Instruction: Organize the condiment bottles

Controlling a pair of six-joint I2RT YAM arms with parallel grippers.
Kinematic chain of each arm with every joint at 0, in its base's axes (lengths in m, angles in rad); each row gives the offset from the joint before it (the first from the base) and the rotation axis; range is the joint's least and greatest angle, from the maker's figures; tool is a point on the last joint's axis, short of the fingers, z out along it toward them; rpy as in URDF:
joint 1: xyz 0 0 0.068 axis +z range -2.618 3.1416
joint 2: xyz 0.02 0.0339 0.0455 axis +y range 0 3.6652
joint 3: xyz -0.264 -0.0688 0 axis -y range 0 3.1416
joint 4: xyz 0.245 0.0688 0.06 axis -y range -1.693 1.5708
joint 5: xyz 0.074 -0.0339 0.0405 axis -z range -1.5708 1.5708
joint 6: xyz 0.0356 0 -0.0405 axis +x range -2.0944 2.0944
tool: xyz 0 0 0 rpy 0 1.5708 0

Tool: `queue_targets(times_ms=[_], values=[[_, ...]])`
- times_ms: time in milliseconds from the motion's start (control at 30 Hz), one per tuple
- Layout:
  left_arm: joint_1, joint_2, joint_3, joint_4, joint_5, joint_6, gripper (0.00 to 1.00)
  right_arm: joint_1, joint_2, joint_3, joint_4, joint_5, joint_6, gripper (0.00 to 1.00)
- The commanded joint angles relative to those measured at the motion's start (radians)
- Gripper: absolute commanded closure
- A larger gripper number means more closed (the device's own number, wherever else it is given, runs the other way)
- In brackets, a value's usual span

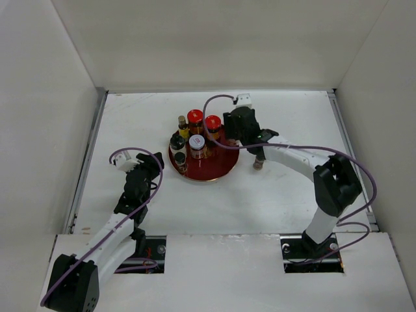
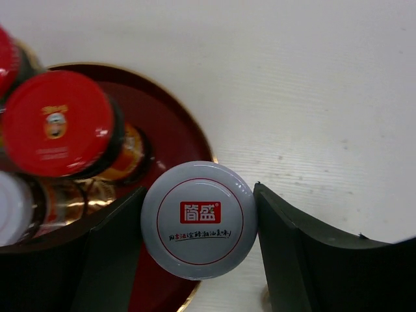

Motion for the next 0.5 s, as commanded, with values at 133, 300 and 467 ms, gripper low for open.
queue_targets(times_ms=[133, 300, 467], values=[[0.008, -0.024, -0.001, 0.044, 0.009, -0.011, 0.53, 0.051, 0.097, 0.126, 0.129, -0.036, 0.009, 0.43], [0.009, -0.018, -0.001, 0.043, 0.008, -0.011, 0.53, 0.054, 0.145, 0.136, 0.120, -0.036, 0.025, 0.41], [0.009, -0.022, -0.002, 0.044, 0.002, -0.011, 0.53, 0.057, 0.128, 0.104, 0.121, -0.030, 0.039, 0.33]])
